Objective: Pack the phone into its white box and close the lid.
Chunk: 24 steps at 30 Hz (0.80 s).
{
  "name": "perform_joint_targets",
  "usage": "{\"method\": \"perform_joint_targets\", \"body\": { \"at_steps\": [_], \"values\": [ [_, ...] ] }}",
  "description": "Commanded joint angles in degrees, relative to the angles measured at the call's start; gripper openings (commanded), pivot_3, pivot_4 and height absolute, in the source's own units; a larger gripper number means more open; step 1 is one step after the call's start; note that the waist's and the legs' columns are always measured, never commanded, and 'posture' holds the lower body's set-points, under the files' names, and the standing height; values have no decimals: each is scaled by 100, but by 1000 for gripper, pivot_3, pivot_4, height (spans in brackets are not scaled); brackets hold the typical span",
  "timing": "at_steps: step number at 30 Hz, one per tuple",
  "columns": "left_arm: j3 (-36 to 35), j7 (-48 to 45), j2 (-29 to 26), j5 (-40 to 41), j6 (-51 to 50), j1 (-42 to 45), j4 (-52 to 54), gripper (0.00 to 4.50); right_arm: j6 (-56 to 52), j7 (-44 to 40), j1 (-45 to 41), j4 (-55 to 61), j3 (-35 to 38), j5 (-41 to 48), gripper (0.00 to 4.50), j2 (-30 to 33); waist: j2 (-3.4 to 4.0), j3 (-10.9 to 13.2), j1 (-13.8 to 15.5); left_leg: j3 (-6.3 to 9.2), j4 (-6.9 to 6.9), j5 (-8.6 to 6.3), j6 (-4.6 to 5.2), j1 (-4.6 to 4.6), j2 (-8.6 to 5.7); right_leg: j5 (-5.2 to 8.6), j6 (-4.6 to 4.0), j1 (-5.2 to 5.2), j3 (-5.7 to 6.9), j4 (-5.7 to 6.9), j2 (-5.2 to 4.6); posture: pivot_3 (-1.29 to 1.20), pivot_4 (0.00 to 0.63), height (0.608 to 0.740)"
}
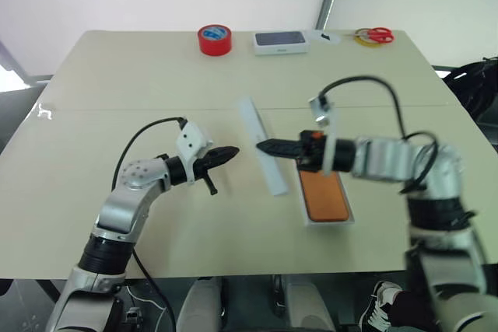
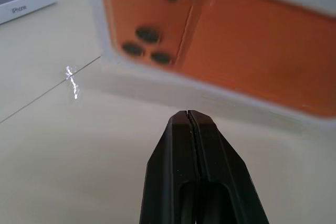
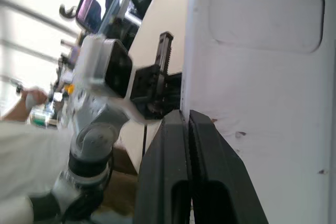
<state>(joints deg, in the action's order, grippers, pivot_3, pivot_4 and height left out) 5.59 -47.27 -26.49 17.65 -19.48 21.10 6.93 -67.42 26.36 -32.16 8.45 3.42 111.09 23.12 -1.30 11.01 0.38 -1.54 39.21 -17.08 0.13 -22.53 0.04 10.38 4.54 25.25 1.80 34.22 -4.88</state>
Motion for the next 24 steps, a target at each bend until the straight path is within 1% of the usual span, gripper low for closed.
{"method": "perform_joint_targets", "body": {
  "at_steps": [1,4,5,7,8,10,11,13,15,16,18,19,22,24],
  "values": [
    [65,73,114,-9,47,93,200,0,938,1435,463,1096,254,191,84,-699,0,0,24,0,1,0,0,-1,0,0,0,0,0,-1,-1,0,150,740],
    [247,132,275,-65,-8,115,280,0,1115,1889,772,1361,278,191,84,-740,0,0,27,-2,5,0,0,0,-9,1,-3,-5,-3,-6,-11,0,150,740],
    [350,140,328,-116,-6,129,292,0,1073,1855,806,1353,322,191,315,-628,0,0,26,-2,7,0,0,1,-12,2,-5,-9,-4,-8,-14,0,150,740],
    [557,176,450,-211,-35,187,264,0,934,1700,789,1257,415,191,935,-360,0,0,28,-3,8,1,3,4,-16,7,-14,-13,-6,-11,-16,0,150,740],
    [656,195,515,-262,-28,220,241,0,844,1565,762,1190,446,191,1527,-197,0,0,29,-3,8,1,3,4,-16,10,-19,-13,-5,-11,-15,0,150,740],
    [831,211,664,-343,-41,316,130,0,507,1062,611,991,437,191,2476,418,0,0,23,-2,7,1,3,4,-13,10,-19,-12,-5,-11,-11,0,150,740],
    [924,240,744,-416,-4,379,55,0,280,704,475,896,397,191,3027,858,2,1,22,-2,6,1,4,4,-12,11,-19,-12,-5,-10,-10,0,150,740],
    [1036,273,905,-483,5,505,-80,0,-85,138,183,741,290,191,3984,1741,6,3,25,-5,6,1,4,4,-12,12,-22,-11,-6,-10,-10,0,150,740],
    [1104,307,1102,-486,-61,656,-216,0,-327,-126,-100,583,179,178,3984,2578,5,2,19,-3,5,0,5,5,-11,14,-23,-11,-4,-14,-6,0,150,740],
    [1127,315,1184,-473,-92,710,-261,0,-398,-215,-199,529,121,163,3984,2896,5,2,23,-2,3,-1,7,5,-8,14,-23,-12,-3,-16,0,0,150,740],
    [1212,300,1324,-480,-108,793,-318,0,-436,-528,-309,326,121,-41,3984,3275,1,1,32,0,2,-2,8,4,-5,14,-22,-11,-3,-17,5,0,150,740],
    [1284,286,1384,-515,-85,821,-349,0,-458,-811,-347,244,159,-387,3984,3397,0,1,29,0,1,-2,10,3,-4,14,-22,-12,-3,-22,9,0,150,740],
    [1438,301,1530,-613,-65,877,-444,0,-487,-1581,-337,96,193,-1436,3168,3685,1,1,35,-3,2,-4,13,4,-3,14,-21,-12,-5,-23,11,0,150,740],
    [1404,370,1647,-566,-136,901,-438,0,-366,-2268,-222,357,-28,-2495,2126,3948,1,1,36,-6,3,-4,13,4,-3,14,-21,-12,-9,-23,9,0,150,740]
  ]
}}
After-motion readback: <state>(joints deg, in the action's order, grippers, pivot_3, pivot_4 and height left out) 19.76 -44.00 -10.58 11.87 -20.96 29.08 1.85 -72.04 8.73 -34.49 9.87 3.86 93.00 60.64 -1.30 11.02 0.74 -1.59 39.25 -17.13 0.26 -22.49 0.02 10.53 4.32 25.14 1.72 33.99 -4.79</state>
